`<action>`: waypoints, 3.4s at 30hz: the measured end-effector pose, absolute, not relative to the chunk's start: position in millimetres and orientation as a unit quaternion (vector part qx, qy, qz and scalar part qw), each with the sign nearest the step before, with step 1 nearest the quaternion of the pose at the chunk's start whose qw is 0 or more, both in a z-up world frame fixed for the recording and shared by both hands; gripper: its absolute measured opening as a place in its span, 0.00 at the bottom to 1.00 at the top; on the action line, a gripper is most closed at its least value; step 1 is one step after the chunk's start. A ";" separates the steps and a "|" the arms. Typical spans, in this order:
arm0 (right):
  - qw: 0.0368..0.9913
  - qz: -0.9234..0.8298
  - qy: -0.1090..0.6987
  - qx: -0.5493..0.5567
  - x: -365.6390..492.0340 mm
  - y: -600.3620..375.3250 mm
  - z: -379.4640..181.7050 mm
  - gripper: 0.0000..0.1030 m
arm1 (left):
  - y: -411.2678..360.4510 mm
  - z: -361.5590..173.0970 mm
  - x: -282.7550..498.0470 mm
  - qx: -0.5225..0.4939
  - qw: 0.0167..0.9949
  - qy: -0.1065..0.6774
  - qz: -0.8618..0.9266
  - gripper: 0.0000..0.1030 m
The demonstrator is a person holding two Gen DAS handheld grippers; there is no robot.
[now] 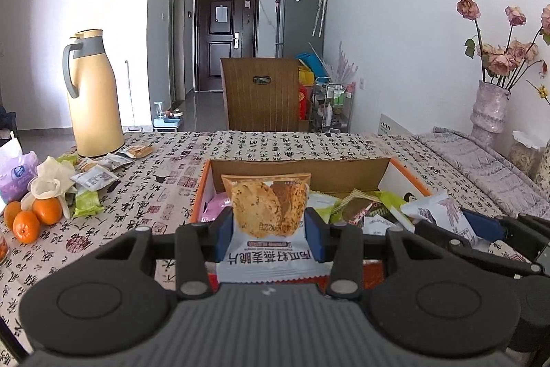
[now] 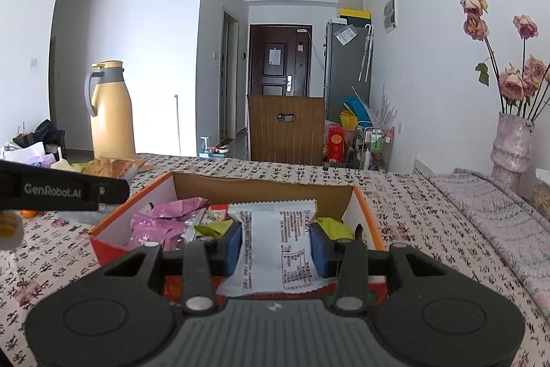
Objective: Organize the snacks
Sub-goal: 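Carry both packets over the box and open both tools to drop them, then withdraw both open tools from the box back over the table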
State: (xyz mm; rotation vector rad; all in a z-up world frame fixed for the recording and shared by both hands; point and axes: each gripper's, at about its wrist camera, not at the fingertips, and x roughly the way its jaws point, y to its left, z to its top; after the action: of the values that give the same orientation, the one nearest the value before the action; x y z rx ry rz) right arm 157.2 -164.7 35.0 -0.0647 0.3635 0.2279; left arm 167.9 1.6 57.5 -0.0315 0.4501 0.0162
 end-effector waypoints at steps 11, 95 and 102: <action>0.975 0.112 0.187 -0.036 218.8 -170.2 34.9 0.39 | -7.4 51.1 225.9 -0.012 0.971 0.237 0.028 0.43; 0.948 0.117 0.295 0.020 153.2 -210.6 -28.1 1.00 | 30.0 -14.7 149.2 -0.009 0.963 0.260 0.072 1.00; 0.946 0.114 0.303 0.014 153.1 -207.0 -36.0 1.00 | 34.9 -31.4 152.9 -0.019 0.960 0.270 0.079 1.00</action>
State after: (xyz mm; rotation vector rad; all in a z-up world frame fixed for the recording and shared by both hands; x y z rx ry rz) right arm 153.1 -207.0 -36.0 0.0275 0.6167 0.2316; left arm 152.9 34.9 -31.4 -0.0380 0.5466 0.1600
